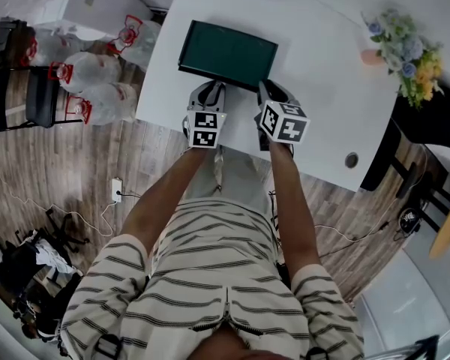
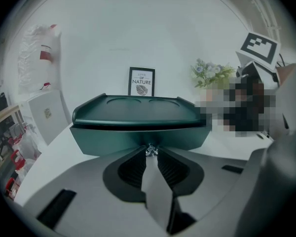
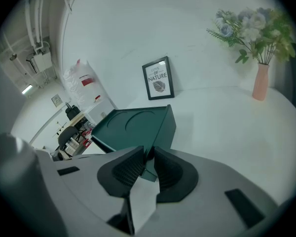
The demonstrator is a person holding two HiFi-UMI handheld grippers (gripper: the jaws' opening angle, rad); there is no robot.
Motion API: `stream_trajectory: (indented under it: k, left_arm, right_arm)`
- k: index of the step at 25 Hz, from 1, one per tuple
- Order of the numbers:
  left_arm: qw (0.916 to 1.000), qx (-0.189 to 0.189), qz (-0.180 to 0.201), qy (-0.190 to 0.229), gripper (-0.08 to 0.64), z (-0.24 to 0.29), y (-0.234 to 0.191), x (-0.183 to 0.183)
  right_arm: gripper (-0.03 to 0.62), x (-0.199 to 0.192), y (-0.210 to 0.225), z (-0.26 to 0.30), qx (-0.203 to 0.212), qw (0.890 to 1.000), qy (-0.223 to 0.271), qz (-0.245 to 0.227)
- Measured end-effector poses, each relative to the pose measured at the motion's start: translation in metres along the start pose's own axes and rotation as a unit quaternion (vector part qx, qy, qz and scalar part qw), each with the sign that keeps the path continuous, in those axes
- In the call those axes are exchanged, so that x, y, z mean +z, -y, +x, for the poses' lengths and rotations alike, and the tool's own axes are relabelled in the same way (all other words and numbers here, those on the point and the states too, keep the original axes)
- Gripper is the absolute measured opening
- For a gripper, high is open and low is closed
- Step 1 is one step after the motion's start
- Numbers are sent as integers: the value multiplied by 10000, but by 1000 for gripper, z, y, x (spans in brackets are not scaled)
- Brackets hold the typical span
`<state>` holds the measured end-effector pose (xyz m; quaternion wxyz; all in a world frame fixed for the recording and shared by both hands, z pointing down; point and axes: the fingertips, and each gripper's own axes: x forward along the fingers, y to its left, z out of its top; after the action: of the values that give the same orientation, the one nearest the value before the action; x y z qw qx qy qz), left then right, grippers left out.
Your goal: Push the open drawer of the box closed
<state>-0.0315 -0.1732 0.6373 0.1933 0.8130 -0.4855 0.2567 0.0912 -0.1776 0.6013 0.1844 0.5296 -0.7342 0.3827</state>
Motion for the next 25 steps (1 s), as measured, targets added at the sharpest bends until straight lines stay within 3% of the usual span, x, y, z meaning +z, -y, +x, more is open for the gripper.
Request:
stream_trajectory:
  k: [25]
  left_arm:
    - [9996, 2, -273, -116, 66, 14, -2, 5]
  right_arm:
    - [75, 0, 0, 0, -11, 10000, 42, -12]
